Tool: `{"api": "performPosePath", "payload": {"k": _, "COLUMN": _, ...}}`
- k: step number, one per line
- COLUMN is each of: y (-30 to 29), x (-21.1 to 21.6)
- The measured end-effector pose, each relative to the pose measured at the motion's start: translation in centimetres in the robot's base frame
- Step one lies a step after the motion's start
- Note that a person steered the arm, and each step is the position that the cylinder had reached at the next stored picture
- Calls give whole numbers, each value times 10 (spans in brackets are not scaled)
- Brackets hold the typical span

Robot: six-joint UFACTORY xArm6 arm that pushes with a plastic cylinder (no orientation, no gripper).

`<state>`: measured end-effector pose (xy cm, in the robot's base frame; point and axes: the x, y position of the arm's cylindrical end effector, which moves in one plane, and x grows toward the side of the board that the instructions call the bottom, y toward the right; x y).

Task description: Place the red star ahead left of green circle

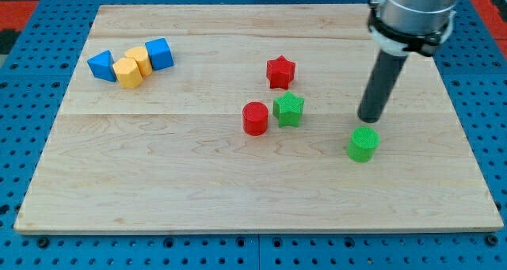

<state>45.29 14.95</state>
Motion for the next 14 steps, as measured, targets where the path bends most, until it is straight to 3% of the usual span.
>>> {"api": "performPosePath", "payload": {"k": 2, "y": 11, "x": 56}}
{"api": "performPosePath", "payload": {"k": 4, "y": 31, "x": -68}}
{"api": "performPosePath", "payload": {"k": 5, "y": 14, "x": -118}}
{"api": "performPosePath", "payload": {"k": 6, "y": -53, "x": -137}}
{"api": "performPosePath", "payload": {"k": 8, "y": -147, "x": -101}}
{"api": "performPosePath", "payload": {"k": 10, "y": -141, "x": -74}}
{"api": "performPosePath", "payload": {"k": 14, "y": -136, "x": -73}}
